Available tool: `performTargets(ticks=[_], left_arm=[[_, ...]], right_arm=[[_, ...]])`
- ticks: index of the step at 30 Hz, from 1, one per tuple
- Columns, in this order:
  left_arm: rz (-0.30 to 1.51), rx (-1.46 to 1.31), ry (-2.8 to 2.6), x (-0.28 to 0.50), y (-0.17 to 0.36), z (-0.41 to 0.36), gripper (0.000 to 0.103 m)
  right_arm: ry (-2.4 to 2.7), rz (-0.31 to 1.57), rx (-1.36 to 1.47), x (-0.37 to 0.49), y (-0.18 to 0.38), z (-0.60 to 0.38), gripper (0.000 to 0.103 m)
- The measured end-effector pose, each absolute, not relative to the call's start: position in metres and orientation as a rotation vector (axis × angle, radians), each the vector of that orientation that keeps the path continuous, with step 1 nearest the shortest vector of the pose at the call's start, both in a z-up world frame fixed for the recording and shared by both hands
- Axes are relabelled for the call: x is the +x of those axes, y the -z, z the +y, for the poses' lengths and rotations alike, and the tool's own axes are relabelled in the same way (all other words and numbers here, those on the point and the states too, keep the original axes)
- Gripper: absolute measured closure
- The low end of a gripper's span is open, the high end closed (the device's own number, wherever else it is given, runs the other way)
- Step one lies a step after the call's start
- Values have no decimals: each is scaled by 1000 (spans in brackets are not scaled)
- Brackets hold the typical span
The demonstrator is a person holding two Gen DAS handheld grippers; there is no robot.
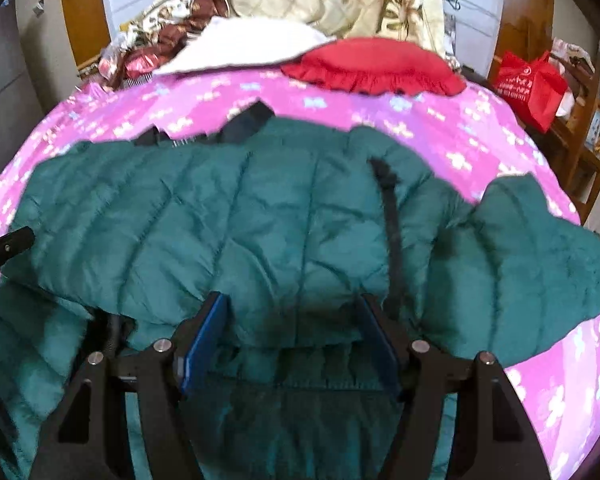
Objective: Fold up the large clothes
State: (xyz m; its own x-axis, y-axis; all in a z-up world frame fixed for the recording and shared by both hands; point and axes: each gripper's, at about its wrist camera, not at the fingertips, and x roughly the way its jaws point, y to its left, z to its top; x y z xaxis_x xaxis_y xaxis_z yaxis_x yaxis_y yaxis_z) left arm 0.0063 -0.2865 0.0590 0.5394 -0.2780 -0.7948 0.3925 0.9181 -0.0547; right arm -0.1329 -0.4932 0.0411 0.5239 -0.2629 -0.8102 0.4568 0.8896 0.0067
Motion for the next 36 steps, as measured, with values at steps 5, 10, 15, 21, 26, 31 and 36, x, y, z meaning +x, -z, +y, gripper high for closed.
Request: performTargets(ticks=[5, 10, 15, 21, 26, 31, 36], left_arm=[[913, 125, 396, -1, -66, -284, 77], [866, 120, 409, -19, -85, -281, 77], [839, 115, 425, -37, -100, -279, 77], [820, 129, 431, -59, -109, -277, 77], [819, 108, 438, -76, -114, -277, 77], [809, 111, 446, -93, -117, -281, 77], [813, 120, 459, -107, -116, -286, 77]], right_arm=[[433, 925, 215, -138, -45, -487, 33], [430, 880, 231, -155, -65, -481, 30], [434, 842, 241, -171, -81, -471, 22], [428, 837, 243, -185, -89, -459, 22], [442, 826, 256, -200, -94, -458, 21], [448, 821, 267, -216, -94, -458, 21], [455, 819, 278, -229, -93, -460, 21]])
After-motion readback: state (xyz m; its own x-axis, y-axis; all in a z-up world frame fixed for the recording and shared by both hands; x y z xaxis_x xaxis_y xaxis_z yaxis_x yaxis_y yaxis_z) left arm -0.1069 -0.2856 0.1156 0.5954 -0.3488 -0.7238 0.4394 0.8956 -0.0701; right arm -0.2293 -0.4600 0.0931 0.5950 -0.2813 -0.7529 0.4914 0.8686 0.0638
